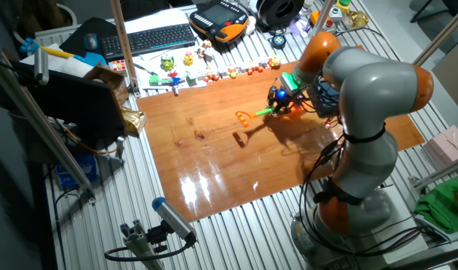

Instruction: Use a shovel to scoop up an object

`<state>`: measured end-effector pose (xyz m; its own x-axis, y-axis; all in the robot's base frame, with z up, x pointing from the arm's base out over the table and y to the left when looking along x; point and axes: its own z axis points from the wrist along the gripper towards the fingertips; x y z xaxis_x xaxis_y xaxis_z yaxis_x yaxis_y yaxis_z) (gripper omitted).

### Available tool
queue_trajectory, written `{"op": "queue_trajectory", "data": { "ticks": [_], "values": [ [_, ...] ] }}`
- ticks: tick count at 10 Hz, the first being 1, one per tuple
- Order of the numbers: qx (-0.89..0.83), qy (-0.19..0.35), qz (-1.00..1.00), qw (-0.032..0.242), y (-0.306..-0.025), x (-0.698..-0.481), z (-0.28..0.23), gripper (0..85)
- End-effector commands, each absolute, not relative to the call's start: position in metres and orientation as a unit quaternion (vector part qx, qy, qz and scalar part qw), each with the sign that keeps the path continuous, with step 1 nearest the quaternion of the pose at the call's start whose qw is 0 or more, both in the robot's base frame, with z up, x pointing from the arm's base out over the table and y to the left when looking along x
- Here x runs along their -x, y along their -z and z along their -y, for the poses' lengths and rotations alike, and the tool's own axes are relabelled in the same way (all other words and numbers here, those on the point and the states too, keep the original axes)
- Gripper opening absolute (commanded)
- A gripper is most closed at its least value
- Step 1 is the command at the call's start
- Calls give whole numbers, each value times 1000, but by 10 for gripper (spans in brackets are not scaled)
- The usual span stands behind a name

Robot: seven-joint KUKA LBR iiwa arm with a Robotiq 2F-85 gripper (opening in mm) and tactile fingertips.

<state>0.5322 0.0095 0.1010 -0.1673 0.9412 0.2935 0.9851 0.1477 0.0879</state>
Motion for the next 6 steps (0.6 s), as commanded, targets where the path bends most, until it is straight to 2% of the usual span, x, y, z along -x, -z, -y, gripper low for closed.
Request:
{"op": "queue_trajectory", "data": {
  "ticks": [1,6],
  "values": [
    [642,130,751,86,-102,-532,-16,7],
    [663,128,733,84,-99,-524,-52,7]
  ]
}}
